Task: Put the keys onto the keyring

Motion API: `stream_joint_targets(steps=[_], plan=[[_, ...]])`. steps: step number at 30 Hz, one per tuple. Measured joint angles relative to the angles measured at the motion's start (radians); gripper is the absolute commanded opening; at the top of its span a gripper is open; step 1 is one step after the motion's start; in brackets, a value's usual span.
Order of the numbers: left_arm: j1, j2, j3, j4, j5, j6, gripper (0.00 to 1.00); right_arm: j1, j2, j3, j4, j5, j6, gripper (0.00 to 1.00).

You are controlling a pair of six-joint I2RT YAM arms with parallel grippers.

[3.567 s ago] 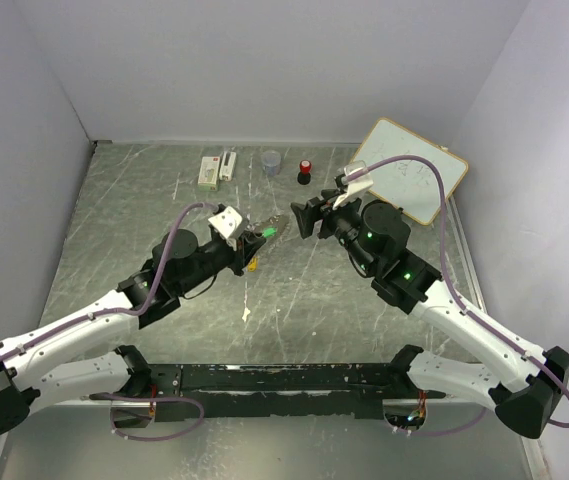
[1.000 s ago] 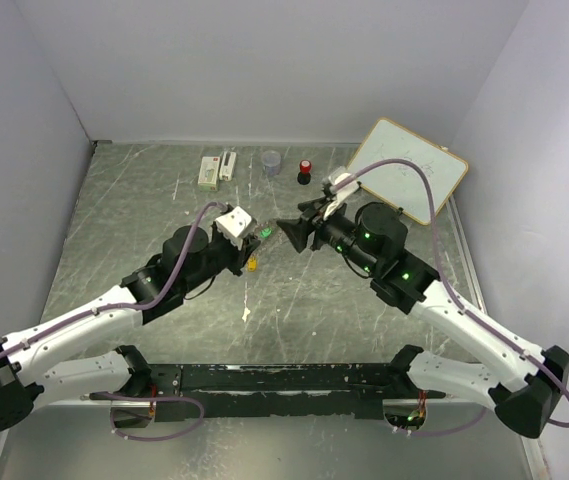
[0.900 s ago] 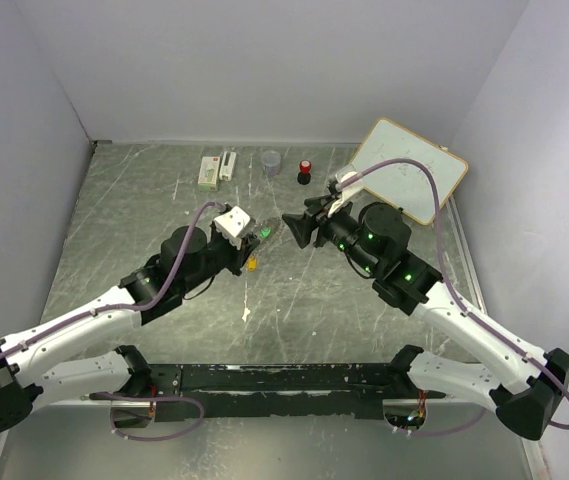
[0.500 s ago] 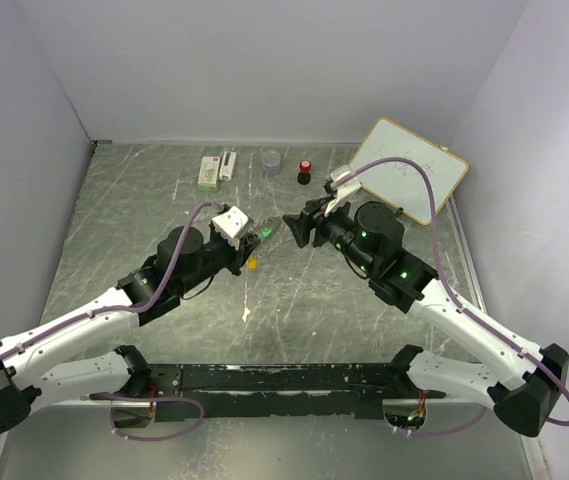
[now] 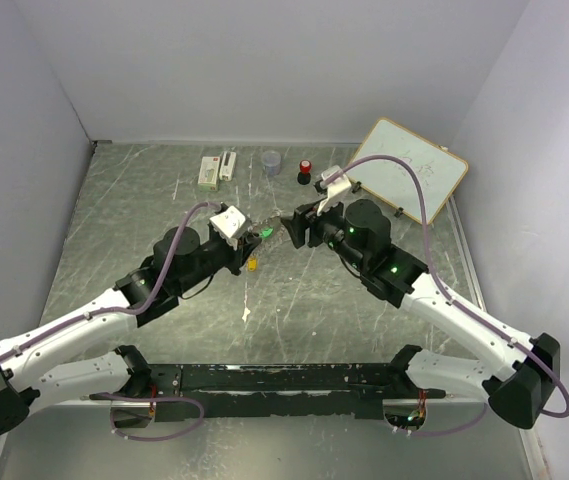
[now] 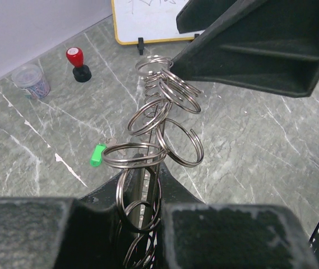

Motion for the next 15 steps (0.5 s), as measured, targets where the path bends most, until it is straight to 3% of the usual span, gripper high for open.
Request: stream_joint_targets(steps=[15], plan=[[0.000, -0.029, 0.000, 0.004, 0.000, -0.002, 0.07, -0.026, -0.018, 0.000, -0.031, 0.072, 0.002, 0.60]])
